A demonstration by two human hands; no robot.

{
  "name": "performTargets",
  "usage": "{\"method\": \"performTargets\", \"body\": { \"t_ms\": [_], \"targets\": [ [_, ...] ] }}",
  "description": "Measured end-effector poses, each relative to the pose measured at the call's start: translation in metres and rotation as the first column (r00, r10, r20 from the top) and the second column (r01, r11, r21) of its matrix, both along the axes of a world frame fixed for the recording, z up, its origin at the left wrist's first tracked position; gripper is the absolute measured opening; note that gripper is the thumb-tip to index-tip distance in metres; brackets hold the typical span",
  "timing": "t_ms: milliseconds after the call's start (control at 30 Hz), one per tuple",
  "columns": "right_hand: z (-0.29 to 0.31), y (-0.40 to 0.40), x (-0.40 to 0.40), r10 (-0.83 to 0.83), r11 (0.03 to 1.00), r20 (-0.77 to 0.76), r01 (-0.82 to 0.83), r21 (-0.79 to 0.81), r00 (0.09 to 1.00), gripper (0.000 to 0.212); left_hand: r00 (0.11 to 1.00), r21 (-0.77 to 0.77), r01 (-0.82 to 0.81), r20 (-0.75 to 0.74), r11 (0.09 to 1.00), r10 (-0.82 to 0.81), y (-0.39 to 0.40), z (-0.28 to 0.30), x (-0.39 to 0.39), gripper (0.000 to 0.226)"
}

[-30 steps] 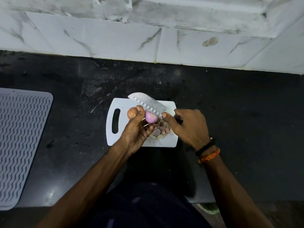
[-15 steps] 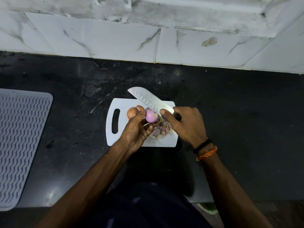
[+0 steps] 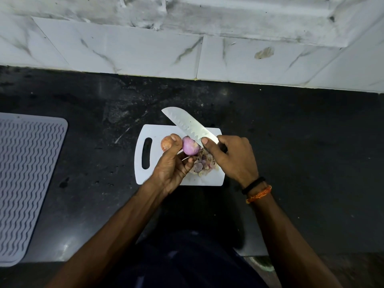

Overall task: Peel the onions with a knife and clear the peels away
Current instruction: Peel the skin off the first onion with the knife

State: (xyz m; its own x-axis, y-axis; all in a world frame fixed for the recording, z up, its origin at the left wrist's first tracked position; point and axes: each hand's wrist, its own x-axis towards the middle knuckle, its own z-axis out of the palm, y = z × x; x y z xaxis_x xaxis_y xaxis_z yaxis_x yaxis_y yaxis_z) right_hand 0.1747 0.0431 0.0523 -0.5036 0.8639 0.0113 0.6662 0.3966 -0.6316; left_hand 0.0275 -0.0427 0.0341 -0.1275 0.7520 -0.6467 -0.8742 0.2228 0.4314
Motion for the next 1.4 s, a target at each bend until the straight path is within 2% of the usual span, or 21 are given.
{"method": "performTargets", "body": {
  "t_ms": [267, 400, 533, 867, 1067, 1133, 1167, 1200, 1267, 1333, 1400],
  "targets": [
    [0.001, -0.003, -0.001, 0.005, 1.000, -0.011, -0.005, -0.023, 1.000, 0.054, 1.000, -0.010, -0.017, 0.003, 1.000, 0.017, 0.000, 0.001, 0.000, 0.078],
    [0.001, 0.000, -0.003, -0.016, 1.000, -0.025, 0.017, 0.017, 1.000, 0.060, 1.000, -0.025, -0.007, 0.000, 1.000, 0.007, 0.000, 0.003, 0.000, 0.083],
    [-0.003, -0.001, -0.003, 0.011, 0.999, -0.013, -0.010, 0.030, 1.000, 0.063, 1.000, -0.025, -0.016, 0.020, 1.000, 0.017, 0.000, 0.003, 0.002, 0.075],
    [0.001, -0.003, 0.000, 0.052, 0.986, 0.042, -0.058, 0.158, 0.998, 0.053, 0.999, -0.063, -0.011, 0.039, 0.998, 0.013, 0.000, -0.002, 0.003, 0.047],
    [-0.007, -0.003, -0.003, 0.001, 0.982, 0.116, -0.022, 0.186, 0.993, 0.062, 0.993, -0.066, -0.035, 0.109, 0.997, 0.042, -0.001, -0.004, 0.004, 0.049],
    [-0.006, -0.004, -0.004, -0.011, 0.993, 0.071, 0.002, 0.120, 0.997, 0.060, 0.989, -0.056, -0.042, 0.139, 0.998, 0.049, -0.001, -0.005, 0.004, 0.042],
    [-0.004, -0.005, -0.004, -0.019, 1.000, -0.008, 0.019, 0.019, 1.000, 0.060, 0.988, -0.053, -0.044, 0.144, 0.998, 0.051, -0.001, -0.006, 0.004, 0.035],
    [-0.001, -0.006, -0.004, -0.043, 0.991, -0.122, 0.026, -0.134, 0.992, 0.060, 0.989, -0.051, -0.045, 0.141, 0.998, 0.052, -0.002, -0.006, 0.004, 0.030],
    [0.005, -0.006, -0.004, -0.148, 0.905, -0.326, -0.005, -0.426, 0.934, 0.058, 0.991, -0.051, -0.045, 0.126, 0.998, 0.051, -0.001, -0.007, 0.004, 0.027],
    [0.009, -0.005, -0.002, -0.230, 0.856, -0.389, -0.005, -0.518, 0.892, 0.053, 0.994, -0.052, -0.033, 0.106, 0.998, 0.038, -0.001, -0.007, 0.005, 0.035],
    [0.009, -0.003, 0.002, -0.238, 0.864, -0.380, 0.016, -0.503, 0.894, 0.048, 0.996, -0.050, -0.014, 0.092, 0.999, 0.019, 0.000, -0.006, 0.005, 0.049]
  ]
}}
